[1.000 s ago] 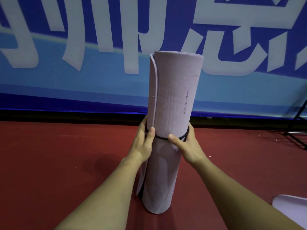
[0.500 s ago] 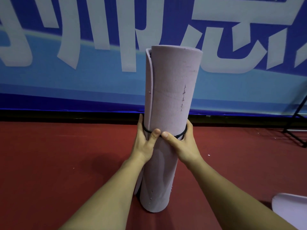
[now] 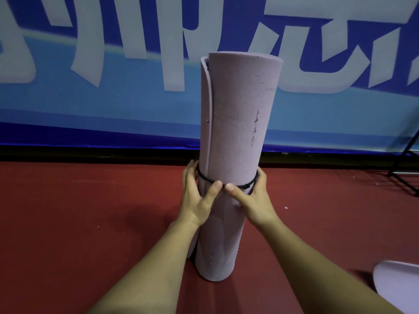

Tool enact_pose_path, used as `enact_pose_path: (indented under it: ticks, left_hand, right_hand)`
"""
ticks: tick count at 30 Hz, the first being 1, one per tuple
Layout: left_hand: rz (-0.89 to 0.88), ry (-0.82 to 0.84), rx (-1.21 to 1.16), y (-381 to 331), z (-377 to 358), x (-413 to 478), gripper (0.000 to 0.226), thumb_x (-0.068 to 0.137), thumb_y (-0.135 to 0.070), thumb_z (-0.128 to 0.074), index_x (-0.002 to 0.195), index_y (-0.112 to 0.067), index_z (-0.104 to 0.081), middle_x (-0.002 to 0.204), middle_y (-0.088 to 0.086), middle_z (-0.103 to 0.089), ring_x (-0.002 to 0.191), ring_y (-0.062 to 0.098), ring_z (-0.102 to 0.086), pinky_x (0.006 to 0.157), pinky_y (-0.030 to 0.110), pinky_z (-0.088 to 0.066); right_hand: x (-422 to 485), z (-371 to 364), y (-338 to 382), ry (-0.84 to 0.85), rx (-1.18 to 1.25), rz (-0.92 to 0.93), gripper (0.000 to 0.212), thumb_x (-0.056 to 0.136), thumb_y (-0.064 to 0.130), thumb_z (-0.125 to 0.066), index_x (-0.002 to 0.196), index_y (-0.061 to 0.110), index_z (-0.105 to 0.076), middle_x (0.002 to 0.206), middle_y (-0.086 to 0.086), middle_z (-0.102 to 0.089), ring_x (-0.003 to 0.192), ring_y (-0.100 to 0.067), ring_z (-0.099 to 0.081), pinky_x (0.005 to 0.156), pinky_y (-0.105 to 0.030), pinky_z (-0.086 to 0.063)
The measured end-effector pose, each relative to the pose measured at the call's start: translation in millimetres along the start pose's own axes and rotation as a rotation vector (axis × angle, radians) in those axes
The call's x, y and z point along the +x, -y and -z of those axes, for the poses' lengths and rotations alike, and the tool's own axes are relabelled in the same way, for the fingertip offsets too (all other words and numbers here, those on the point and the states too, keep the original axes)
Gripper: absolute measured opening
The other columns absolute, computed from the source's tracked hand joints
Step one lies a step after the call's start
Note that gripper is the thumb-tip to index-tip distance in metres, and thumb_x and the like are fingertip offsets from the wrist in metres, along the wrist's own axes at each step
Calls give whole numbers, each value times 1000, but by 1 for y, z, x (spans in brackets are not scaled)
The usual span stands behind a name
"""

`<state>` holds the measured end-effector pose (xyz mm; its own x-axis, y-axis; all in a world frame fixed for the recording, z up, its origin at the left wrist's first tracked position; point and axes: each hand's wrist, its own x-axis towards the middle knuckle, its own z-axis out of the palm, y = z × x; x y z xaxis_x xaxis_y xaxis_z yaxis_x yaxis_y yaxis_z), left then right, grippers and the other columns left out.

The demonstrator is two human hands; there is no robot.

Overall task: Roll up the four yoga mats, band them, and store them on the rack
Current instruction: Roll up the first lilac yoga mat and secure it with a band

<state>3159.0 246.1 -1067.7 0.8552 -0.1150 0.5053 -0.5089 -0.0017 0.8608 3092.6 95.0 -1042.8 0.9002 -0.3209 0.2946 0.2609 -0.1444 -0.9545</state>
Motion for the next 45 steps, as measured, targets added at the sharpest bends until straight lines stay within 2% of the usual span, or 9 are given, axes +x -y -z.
enact_pose_path:
  ticks: [5,9,13,16,21,25,29,36,45]
  left_hand:
    - [-59,41,8,-14,-1,14,100,80,-78,-60,158,-32,-16,155,-19,-34,142,3,-38,109,16,-37]
    - [-34,39,60,-8,0,7,106,76,-87,-53,158,-26,-22,151,-5,-45,137,9,-46,108,29,-43]
    - [7,58,136,-2,7,-5,107,72,-91,-51,155,-28,-28,151,-7,-45,136,1,-44,106,17,-39]
    - [0,44,128,-8,9,-5,108,74,-89,-50,157,-25,-24,154,-9,-36,134,-18,-32,101,0,-28]
    - [-6,67,65,-12,5,-3,108,77,-85,-52,159,-21,-21,153,-3,-42,138,4,-44,110,28,-42]
    - [13,30,35,-12,7,-6,116,73,-88,-52,159,-19,-17,155,1,-40,140,13,-44,112,41,-42]
    - [-26,14,52,-15,9,-2,108,75,-87,-54,154,-17,-29,144,-4,-49,129,1,-50,98,11,-41]
    - [-35,5,51,-16,6,-5,113,72,-88,-56,154,-14,-30,145,1,-48,129,4,-50,96,8,-40]
    - [-72,-26,141,-25,12,-10,90,73,-87,-53,149,-60,-13,153,-11,-36,138,6,-41,105,27,-40]
  right_hand:
    - [7,-3,16,-42,-31,66,106,64,69,-84,151,35,-33,140,21,-55,126,1,-57,93,-28,-55]
    - [-1,-4,10,-18,-85,56,102,61,72,-85,146,41,-38,138,22,-57,124,1,-57,96,-34,-56]
    - [-12,2,6,16,-112,4,94,53,78,-84,132,57,-38,129,34,-58,120,11,-56,84,-9,-51]
    - [-13,5,10,32,-131,11,91,58,75,-85,132,64,-32,131,40,-54,122,13,-53,87,-8,-49]
    - [-13,4,15,36,-130,26,104,55,81,-82,142,50,-33,135,31,-54,120,12,-55,83,-7,-50]
    - [-13,4,16,51,-153,31,106,54,83,-81,142,51,-32,139,30,-50,122,9,-54,89,-27,-57]
    - [-10,5,17,54,-165,32,116,55,76,-86,149,42,-28,145,21,-49,130,-3,-53,100,-44,-55]
    - [-9,6,16,37,-187,38,100,50,80,-85,131,58,-31,141,19,-48,128,-3,-53,101,-44,-54]
    - [-11,6,26,20,-205,65,112,52,82,-82,144,47,-29,147,16,-44,135,-7,-48,107,-45,-50]
